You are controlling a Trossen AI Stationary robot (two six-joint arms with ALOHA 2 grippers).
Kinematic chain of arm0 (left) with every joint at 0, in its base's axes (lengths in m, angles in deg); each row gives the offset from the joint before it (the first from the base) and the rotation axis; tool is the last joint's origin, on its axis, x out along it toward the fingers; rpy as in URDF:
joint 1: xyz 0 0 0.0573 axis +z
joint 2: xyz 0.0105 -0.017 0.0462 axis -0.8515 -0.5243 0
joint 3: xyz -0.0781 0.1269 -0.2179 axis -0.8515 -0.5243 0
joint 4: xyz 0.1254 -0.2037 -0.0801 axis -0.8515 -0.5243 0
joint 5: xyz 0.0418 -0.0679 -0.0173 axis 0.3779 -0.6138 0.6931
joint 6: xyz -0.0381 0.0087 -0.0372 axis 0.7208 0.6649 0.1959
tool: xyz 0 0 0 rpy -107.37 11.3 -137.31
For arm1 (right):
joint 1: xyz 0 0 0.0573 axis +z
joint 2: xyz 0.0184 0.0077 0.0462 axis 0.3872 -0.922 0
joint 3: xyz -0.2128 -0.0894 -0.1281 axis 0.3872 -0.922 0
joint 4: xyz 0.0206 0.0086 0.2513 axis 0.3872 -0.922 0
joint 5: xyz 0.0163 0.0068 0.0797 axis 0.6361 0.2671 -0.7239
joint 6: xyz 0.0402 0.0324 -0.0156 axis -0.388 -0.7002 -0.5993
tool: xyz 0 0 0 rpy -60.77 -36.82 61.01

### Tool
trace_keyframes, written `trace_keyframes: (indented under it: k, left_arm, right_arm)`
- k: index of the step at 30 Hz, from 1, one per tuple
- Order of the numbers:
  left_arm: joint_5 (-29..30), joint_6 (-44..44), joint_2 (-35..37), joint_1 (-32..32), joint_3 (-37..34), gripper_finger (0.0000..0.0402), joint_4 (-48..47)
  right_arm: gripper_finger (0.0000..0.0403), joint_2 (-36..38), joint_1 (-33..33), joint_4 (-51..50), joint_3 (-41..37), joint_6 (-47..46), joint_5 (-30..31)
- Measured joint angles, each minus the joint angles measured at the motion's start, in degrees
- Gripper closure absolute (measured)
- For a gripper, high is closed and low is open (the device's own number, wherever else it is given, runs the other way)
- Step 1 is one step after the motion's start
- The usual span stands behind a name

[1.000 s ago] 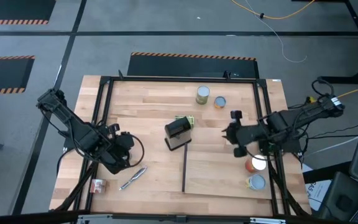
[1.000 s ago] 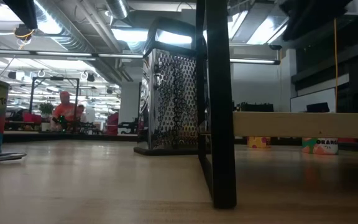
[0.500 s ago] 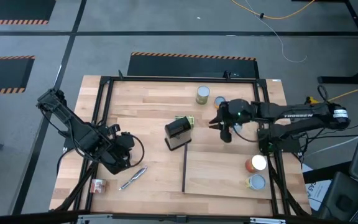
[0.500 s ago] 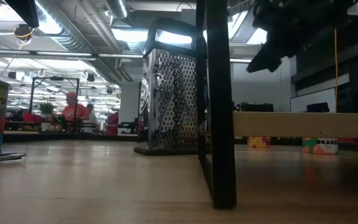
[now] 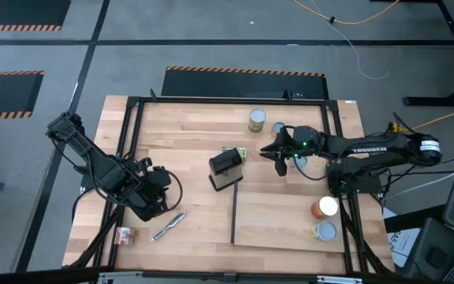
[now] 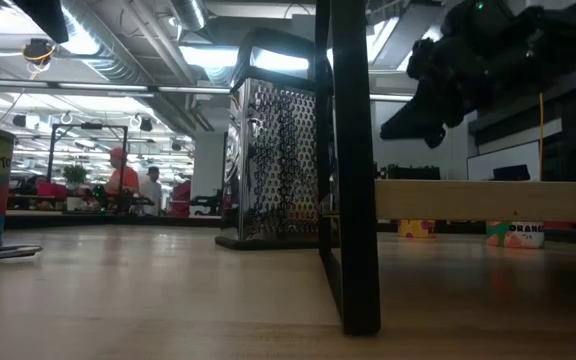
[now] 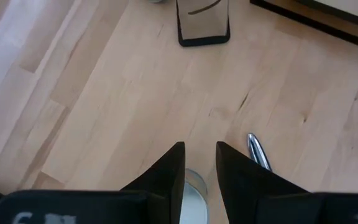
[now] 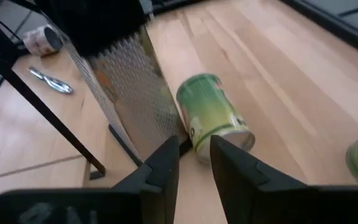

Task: Pick and place cans onto a shelf
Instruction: Put the large canned oranges on the shelf

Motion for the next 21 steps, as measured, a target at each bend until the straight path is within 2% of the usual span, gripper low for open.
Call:
trace_keyframes:
  k: [21]
  left_arm:
    - [0.02,0.03,0.0,0.0,0.0,0.0318,0.21]
  right_arm:
    - [0.0306,-22.31,-0.11,18.55,-0.61,-0.31,-2.47]
